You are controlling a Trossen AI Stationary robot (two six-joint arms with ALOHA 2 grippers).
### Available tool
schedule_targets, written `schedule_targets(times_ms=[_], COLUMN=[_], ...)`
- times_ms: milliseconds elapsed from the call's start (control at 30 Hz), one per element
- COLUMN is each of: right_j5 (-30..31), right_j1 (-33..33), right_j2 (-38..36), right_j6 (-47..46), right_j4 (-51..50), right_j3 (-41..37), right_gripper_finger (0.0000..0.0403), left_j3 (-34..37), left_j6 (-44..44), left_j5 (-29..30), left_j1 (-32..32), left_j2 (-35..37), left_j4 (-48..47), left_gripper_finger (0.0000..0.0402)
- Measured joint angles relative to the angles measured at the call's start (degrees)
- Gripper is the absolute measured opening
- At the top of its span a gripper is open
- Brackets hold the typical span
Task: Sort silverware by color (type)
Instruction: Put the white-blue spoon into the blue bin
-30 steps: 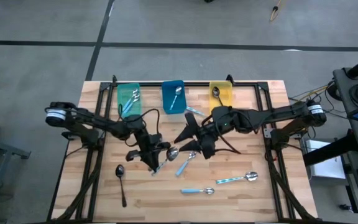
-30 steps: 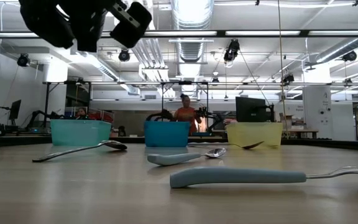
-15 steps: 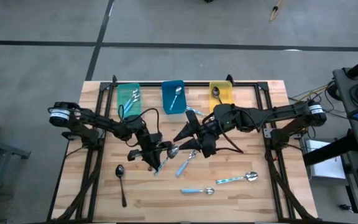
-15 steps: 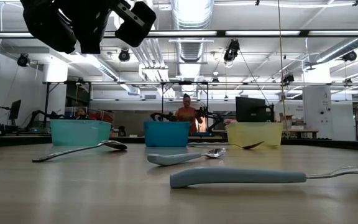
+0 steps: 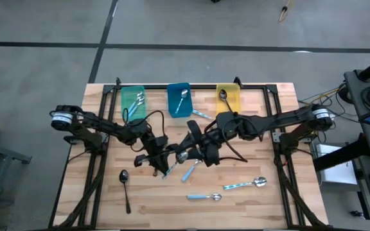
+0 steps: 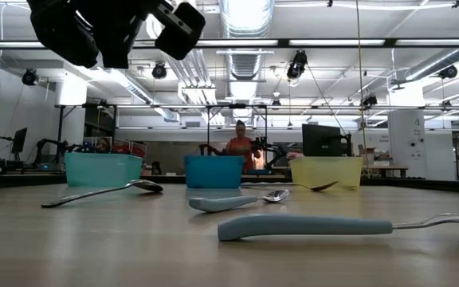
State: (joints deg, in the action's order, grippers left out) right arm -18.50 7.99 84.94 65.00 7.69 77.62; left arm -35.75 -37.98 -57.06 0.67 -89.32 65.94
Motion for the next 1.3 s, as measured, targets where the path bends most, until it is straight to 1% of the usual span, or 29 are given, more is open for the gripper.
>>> schedule_targets(times_ms=[167,267,500,633,733,1000,1100,1200,1300], right_j5=[-0.1,-0.1,-0.1,-0.6,-1.2,-0.7,-0.4,0.2,0.5], right_j1=[0.0,-0.1,-0.1,-0.1,-0.1,-0.1,-0.1,-0.1,-0.1], right_j2=[0.4,0.4,0.4,0.3,0.0,-0.4,-0.6,-0.7,-0.7], right_j6=[1.6,1.1,0.6,-2.0,-1.7,-4.4,-5.0,-5.0,-5.7], right_j4=[0.7,0.8,0.1,-0.6,-2.8,-5.1,-5.9,-6.6,-7.0], right_j3=[0.0,0.0,0.0,0.0,-0.1,-0.1,-0.1,-0.2,-0.3], right_gripper_finger=[0.0189,0.0173,0.0105,0.0055,0.0020,0.0014,0.0013,0.0011,0.0010], left_j3=[0.0,-0.1,-0.1,-0.1,-0.1,-0.1,-0.1,-0.2,-0.2], left_j6=[-0.3,-0.4,-0.2,-0.3,-0.4,-1.2,-1.7,-2.4,-2.6], left_j5=[0.3,0.3,0.7,0.7,0.2,0.7,1.6,4.9,6.1], left_j1=[0.1,0.1,0.1,0.2,0.2,0.2,0.2,-0.1,-0.2], left_j2=[0.0,0.0,0.0,0.0,0.0,0.0,0.0,0.2,0.1], left_j4=[-0.1,-0.3,-1.0,-1.6,-2.0,-2.3,-2.3,-1.3,-1.5], left_gripper_finger=[0.0008,0.0009,0.0010,0.0010,0.0011,0.0018,0.0037,0.0064,0.0091])
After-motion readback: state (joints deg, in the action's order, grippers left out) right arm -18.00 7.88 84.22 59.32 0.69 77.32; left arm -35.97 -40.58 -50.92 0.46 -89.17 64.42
